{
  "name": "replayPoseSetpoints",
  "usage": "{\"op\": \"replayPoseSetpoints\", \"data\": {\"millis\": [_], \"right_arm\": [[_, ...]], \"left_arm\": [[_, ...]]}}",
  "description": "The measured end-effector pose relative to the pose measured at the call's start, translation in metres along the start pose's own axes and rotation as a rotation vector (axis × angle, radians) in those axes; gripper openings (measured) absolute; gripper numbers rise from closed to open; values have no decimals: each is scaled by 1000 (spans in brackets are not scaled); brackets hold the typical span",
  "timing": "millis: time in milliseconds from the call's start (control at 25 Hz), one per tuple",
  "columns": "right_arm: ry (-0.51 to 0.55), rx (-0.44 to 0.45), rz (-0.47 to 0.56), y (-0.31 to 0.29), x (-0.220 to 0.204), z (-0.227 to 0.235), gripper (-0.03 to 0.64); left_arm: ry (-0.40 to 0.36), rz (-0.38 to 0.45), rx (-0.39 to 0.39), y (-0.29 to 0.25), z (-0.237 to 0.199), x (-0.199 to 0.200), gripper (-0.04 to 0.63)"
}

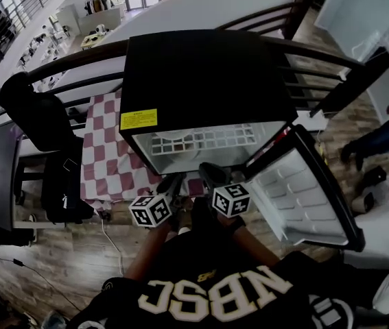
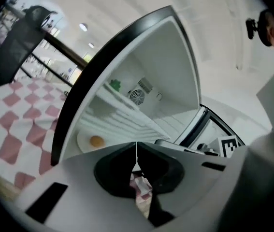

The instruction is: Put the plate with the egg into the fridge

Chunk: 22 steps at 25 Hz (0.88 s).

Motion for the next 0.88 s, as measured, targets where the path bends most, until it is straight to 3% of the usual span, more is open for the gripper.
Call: {"op": "replayPoseSetpoints", "data": {"millis": [120, 360, 560, 880], "right_arm": [[54, 8, 60, 15, 23, -24, 43], [115, -13, 131, 43, 51, -54, 34], [211, -64, 176, 62, 73, -68, 28], [268, -108, 232, 83, 87, -88, 21]], "left_arm": [[-163, 41, -16, 14, 26, 25, 28], [-358, 106, -30, 38, 58, 53, 21], [-441, 156, -8, 57, 70, 68, 20], [-557, 211, 14, 81, 88, 84, 20]]}}
Point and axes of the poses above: the fingertips, and each gripper's own axes: y backward along the fingers, z to its right, x out of its top, the point moved 5 cm from there along y, backward along the fingers, and after that the axes turned 4 degrees about z, right-handed, at the moved point
